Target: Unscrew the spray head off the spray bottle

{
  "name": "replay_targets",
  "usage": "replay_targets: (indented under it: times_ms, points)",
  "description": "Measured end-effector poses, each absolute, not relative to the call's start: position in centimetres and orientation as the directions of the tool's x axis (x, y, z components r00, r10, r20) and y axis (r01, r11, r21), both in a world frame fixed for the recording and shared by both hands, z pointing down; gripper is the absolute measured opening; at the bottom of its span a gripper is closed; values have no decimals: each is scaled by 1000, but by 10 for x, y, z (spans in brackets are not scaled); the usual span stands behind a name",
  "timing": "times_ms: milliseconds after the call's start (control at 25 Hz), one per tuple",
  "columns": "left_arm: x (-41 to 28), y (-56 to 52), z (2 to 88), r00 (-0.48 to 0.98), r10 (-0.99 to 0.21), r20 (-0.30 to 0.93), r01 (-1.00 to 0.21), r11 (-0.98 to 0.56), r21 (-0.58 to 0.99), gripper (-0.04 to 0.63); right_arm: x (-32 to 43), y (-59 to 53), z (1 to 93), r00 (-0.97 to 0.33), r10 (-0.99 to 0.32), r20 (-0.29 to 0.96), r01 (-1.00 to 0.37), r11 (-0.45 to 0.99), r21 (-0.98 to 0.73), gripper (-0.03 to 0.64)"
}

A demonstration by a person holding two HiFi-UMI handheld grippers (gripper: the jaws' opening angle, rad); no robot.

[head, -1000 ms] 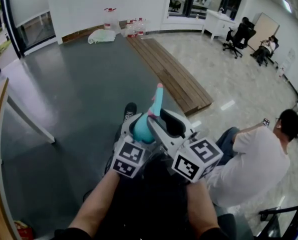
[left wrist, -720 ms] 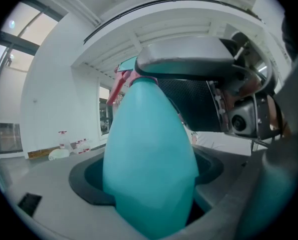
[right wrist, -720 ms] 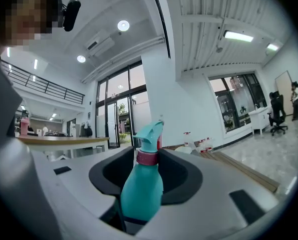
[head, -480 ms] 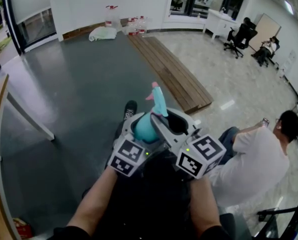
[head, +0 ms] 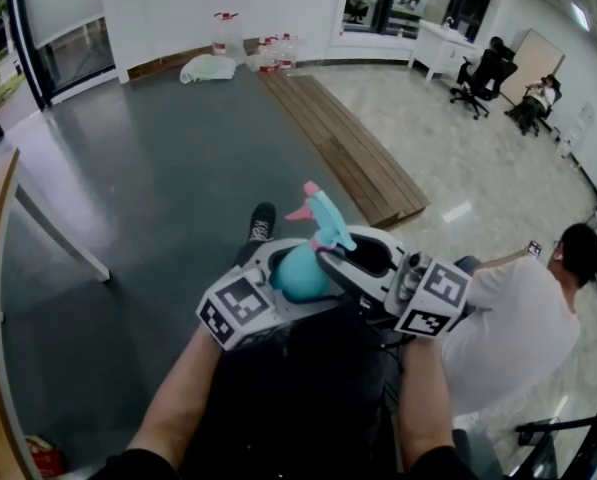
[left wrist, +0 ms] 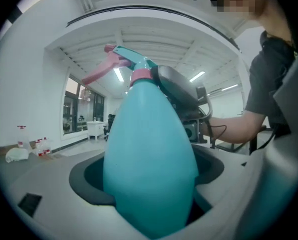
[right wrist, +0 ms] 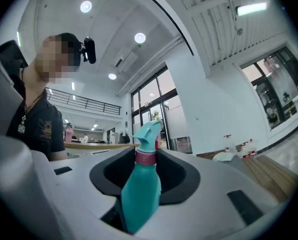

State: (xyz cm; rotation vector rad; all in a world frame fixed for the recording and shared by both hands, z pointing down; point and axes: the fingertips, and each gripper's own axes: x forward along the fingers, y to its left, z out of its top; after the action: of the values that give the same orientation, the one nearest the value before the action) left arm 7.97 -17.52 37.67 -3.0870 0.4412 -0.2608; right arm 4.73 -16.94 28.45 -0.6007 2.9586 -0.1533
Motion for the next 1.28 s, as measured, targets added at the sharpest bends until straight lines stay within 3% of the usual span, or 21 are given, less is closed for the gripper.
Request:
replay_targets:
  times_ms: [160, 720, 1280]
  points:
    - [84, -162, 375, 967, -209, 143, -208, -978, -24, 440, 50, -159, 283, -937, -323, -130, -307, 943, -131, 140]
    - [80, -196, 378, 867, -484, 118, -480, -875, -64, 440, 57, -172, 285, -804, -589, -81, -580, 807, -112, 169]
    - [87, -190, 383, 863, -485, 140, -474, -874, -109, 440, 46, -181, 279, -804, -591, -58, -583, 804, -116, 152]
